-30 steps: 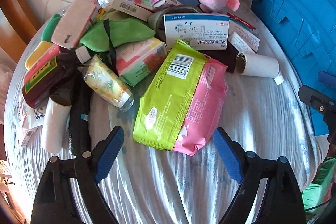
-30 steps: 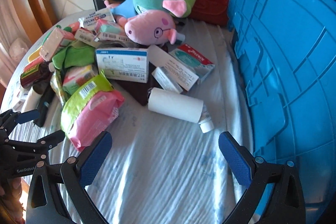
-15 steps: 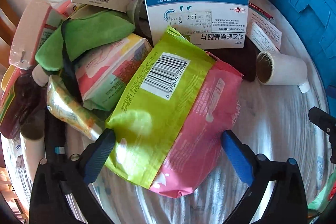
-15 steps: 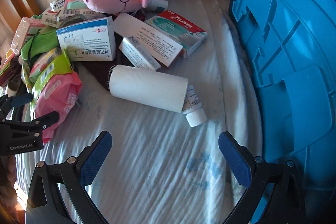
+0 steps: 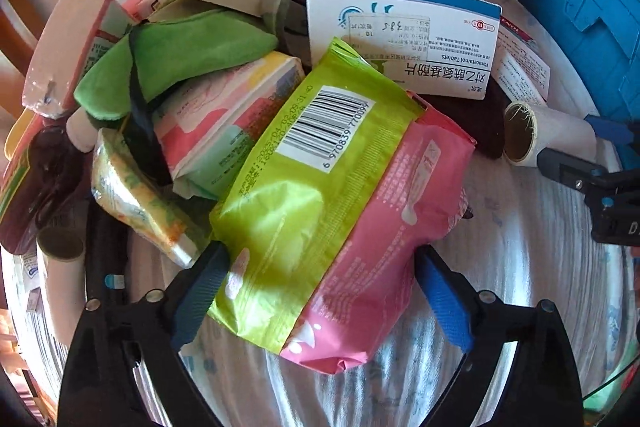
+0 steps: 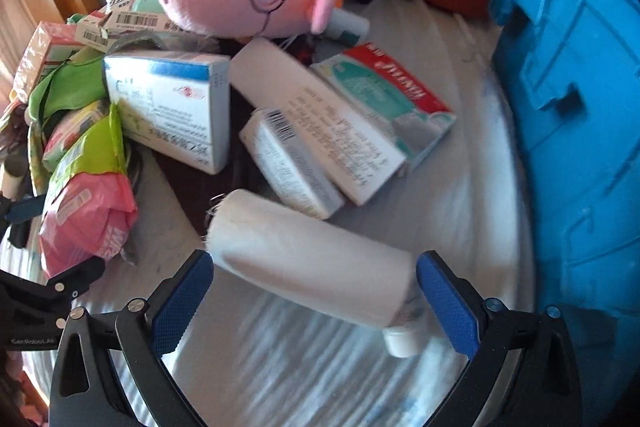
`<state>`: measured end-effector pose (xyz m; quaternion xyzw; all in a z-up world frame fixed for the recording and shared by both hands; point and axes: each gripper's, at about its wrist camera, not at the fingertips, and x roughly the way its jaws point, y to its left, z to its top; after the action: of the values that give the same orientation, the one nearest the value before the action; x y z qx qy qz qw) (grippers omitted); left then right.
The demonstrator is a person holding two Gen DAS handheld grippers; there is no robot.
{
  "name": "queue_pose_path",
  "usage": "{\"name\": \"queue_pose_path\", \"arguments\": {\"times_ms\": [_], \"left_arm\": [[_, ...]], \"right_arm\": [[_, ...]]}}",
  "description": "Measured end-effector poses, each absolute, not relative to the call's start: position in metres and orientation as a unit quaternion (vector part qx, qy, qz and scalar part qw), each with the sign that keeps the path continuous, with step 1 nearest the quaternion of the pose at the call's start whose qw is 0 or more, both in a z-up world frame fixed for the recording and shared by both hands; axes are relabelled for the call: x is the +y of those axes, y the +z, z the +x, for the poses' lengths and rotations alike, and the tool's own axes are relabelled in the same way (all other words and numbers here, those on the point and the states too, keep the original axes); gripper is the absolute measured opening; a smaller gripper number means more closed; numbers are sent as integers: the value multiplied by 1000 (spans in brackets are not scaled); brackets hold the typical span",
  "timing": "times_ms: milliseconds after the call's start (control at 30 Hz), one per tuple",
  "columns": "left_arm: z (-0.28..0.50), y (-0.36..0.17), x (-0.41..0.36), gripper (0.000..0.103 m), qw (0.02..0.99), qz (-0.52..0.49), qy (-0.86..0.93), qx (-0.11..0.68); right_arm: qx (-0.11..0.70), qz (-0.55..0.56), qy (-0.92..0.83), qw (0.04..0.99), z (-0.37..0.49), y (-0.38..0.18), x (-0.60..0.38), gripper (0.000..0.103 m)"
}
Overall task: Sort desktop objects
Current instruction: 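Move both tools back to the pile on the bed, then grasp the white roll with the right tool while the left tool grasps the pink wipes pack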
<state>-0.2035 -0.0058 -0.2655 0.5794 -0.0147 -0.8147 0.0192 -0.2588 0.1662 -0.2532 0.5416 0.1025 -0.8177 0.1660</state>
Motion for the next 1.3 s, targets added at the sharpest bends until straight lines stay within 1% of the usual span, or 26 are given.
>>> {"name": "queue_pose_path", "arguments": {"times_ms": [67,167,300,367,467,533,567,667,733,800,833,867,900,967,1033,1167,1200,1233,1300], "left_arm": [[-199,-262,-14,85,26,586,-810,10],[-190,-257,-23,76,28,591,-805,42],[-177,-252,-27,68,28,591,-805,48],[-172,-251,-26,68,24,590,-806,41],[-166,-245,-22,68,12,589,-808,25],[-165,-233,-16,68,12,575,-818,-10],[-167,-226,-12,68,13,563,-826,-29],[-182,-215,-5,92,6,537,-841,-70],[-201,-226,-10,93,-15,556,-828,-76],[-214,-250,-19,93,-43,586,-807,-66],[-218,-261,-20,93,-40,599,-797,-71],[-220,-270,-19,100,-37,604,-792,-82],[-220,-277,-17,103,-40,602,-792,-96],[-217,-286,-7,103,-29,587,-795,-154],[-216,-285,-9,103,-40,575,-803,-154],[-218,-284,-16,103,-51,570,-806,-149],[-218,-284,-17,103,-52,570,-807,-148],[-219,-284,-18,103,-51,571,-806,-146],[-221,-283,-19,103,-45,573,-805,-145]], "right_arm": [[104,543,-816,168,-252,-255,161,103],[78,544,-818,172,-234,-249,159,103],[40,553,-808,199,-201,-246,160,103],[21,561,-799,216,-184,-251,162,103],[37,562,-807,181,-167,-261,169,103],[34,571,-802,170,-163,-269,176,103],[30,576,-800,165,-162,-274,180,103],[34,573,-806,148,-159,-281,186,103],[31,563,-813,142,-156,-281,186,103],[28,555,-821,132,-154,-281,184,103],[30,550,-825,126,-153,-281,183,103],[34,544,-830,121,-151,-282,181,103],[43,539,-833,118,-149,-283,179,103],[72,531,-837,113,-145,-285,172,103],[66,526,-840,114,-144,-284,173,103],[82,536,-830,128,-149,-281,173,103],[83,549,-823,121,-151,-280,174,102],[81,555,-820,110,-153,-275,176,97],[83,530,-837,110,-152,-255,179,96]]}}
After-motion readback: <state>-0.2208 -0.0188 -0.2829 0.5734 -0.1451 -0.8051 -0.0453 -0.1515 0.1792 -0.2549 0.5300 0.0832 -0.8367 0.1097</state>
